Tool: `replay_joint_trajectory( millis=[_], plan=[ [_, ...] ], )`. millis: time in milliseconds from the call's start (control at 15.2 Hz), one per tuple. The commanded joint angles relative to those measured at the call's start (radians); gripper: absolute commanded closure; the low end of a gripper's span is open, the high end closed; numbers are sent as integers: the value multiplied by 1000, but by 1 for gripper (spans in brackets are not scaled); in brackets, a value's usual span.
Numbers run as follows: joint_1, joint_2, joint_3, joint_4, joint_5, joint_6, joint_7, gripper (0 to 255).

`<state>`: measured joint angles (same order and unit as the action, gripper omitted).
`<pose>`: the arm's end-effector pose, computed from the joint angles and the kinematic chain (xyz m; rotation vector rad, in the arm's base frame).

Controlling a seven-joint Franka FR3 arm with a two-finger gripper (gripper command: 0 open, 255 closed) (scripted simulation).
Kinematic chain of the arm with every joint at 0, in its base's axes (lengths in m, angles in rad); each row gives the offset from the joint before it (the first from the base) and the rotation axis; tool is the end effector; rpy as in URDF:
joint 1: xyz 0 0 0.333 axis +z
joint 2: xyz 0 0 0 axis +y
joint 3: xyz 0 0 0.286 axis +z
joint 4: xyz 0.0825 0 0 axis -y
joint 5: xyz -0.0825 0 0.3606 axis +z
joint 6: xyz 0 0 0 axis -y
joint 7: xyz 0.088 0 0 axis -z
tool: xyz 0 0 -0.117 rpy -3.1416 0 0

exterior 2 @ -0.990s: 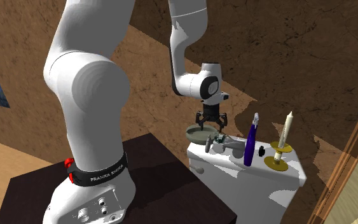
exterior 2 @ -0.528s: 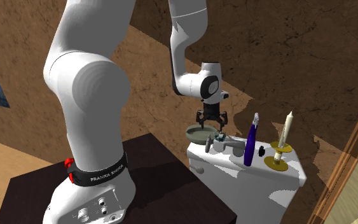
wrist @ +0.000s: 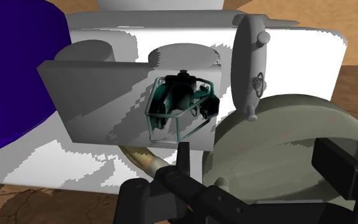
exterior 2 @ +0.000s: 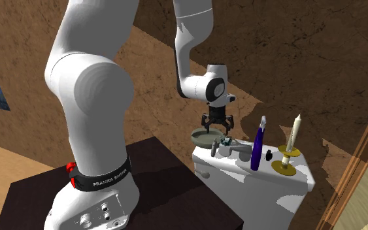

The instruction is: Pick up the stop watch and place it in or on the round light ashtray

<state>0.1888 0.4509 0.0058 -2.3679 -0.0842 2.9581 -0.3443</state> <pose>0.4843 0.1012 0.1350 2.9573 0.9471 0.2138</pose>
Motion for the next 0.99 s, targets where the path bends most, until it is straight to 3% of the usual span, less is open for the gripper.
replay_joint_trajectory(
  millis=[0,792,858,924],
  plan=[
    [-10,55,-6,-9,1,-1,-5,255],
    [-20,-50,7,-27,7,-87,-13,255],
    [-20,-50,7,-27,7,-87,-13,0],
    [-60,-54,32,-77,36,-18,-41,0]
  ],
)
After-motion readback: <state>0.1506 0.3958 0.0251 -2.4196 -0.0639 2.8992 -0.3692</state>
